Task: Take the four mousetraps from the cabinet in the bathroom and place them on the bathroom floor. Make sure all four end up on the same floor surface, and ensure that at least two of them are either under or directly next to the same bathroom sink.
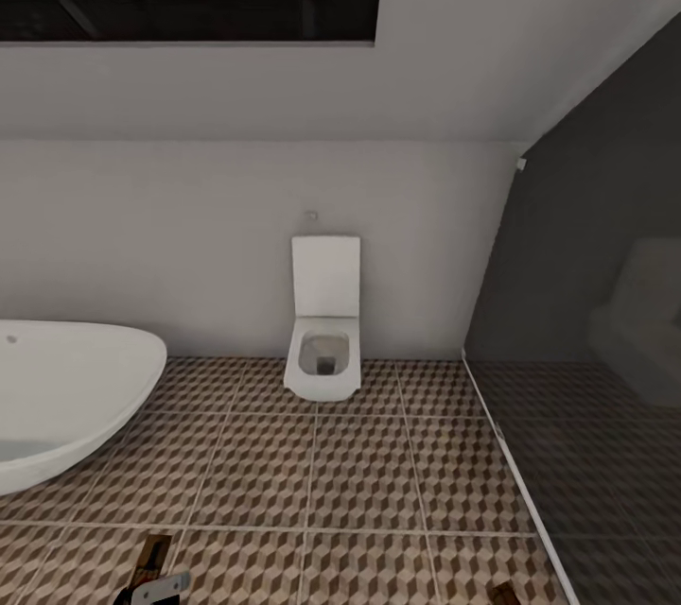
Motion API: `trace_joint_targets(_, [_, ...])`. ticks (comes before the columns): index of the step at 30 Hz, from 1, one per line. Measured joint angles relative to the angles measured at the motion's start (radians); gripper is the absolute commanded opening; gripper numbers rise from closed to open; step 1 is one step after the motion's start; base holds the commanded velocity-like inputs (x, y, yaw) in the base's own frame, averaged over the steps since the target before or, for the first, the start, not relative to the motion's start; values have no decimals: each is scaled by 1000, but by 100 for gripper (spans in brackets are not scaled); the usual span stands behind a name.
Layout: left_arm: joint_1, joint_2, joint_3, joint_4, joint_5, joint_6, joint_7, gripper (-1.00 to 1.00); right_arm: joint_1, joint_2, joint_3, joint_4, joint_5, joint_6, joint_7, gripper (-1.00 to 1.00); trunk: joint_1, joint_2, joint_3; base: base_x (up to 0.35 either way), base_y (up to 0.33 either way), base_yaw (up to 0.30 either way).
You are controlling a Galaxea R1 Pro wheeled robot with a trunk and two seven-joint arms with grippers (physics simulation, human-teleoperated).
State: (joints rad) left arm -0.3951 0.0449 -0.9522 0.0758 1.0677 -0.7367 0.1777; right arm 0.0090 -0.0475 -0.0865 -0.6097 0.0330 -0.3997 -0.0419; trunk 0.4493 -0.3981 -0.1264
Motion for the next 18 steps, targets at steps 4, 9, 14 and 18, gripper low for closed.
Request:
trace_joint_targets(4, [0,0,0,0,0,0,0,-100,0,0,0,0,0,0,0,-100,0,0,0,2,0,0])
trace_joint_targets(9, [0,1,-1,-1,0,1,2,-100,0,-1,0,-1,1,0,1,-100,0,0,0,0,0,0])
trace_joint_targets(14, [0,9,3,-32,-7,276,3,-100,-3,-3,22,-59,86,15,-8,-100,0,0,0,0,0,0])
trace_joint_targets(18, [-5,58,2,-185,-15,490,4,-100,-12,-2,25,-229,142,151,-27,-100,0,0,0,0,0,0])
